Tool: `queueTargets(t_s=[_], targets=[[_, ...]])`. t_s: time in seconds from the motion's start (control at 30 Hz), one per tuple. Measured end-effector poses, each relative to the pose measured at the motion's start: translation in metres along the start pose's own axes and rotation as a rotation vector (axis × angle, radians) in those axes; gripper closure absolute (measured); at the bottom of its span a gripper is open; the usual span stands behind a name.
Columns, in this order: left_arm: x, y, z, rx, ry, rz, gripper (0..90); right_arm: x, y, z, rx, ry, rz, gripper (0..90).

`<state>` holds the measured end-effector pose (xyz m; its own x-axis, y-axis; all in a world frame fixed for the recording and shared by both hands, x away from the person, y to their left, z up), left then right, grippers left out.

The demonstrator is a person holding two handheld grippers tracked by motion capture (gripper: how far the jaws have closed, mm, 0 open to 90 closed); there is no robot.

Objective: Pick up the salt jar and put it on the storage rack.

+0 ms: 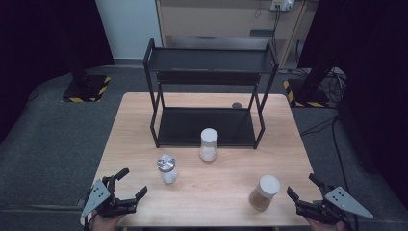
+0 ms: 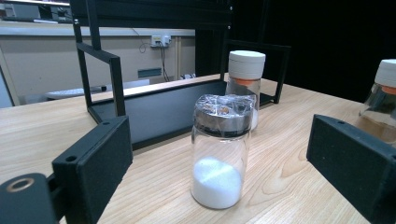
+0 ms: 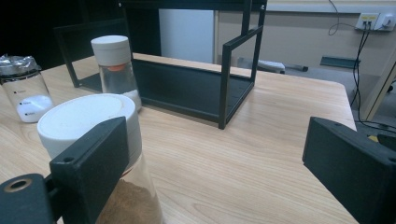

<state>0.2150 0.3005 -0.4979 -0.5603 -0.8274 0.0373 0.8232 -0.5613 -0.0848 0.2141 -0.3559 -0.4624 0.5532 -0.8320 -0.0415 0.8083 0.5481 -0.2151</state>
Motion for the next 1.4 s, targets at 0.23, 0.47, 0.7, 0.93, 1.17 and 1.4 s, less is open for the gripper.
queueTargets(t_s=[0.23,0.47,0.7,0.93,1.17,1.4], targets=[[-0.001,0.001,0.000,0.001,0.008,0.008,6.4,0.005,-0.002,-0.002,0.007,0.038,0.004,7.8],[-0.005,0.001,0.000,-0.004,0.006,0.013,6.6,0.000,-0.008,-0.001,0.002,0.010,-0.013,7.7],[-0.003,0.001,0.001,-0.028,0.019,0.015,6.4,0.001,-0.011,-0.003,0.003,0.023,-0.008,7.7],[-0.001,-0.005,0.002,-0.033,0.021,0.034,6.6,0.002,-0.008,-0.004,0.000,0.025,0.012,7.9],[0.000,-0.005,0.008,-0.041,0.019,0.034,5.8,0.002,-0.007,-0.004,-0.006,0.028,0.017,7.8],[0.002,-0.005,0.022,-0.053,0.026,0.027,5.7,0.002,-0.007,-0.004,-0.008,0.031,0.011,7.9]])
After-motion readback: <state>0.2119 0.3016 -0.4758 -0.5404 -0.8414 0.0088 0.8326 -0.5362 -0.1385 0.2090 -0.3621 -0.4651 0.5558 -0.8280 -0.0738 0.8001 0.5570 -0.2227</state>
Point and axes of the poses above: each handheld gripper's, and its own axes: y roughly forward along the jaws, z roughly out of its top, x roughly to its right, the point moved 10 cm from there along y, roughly forward along the jaws, and after that the axes turned 4 degrees about z, right-handed, at the moved point
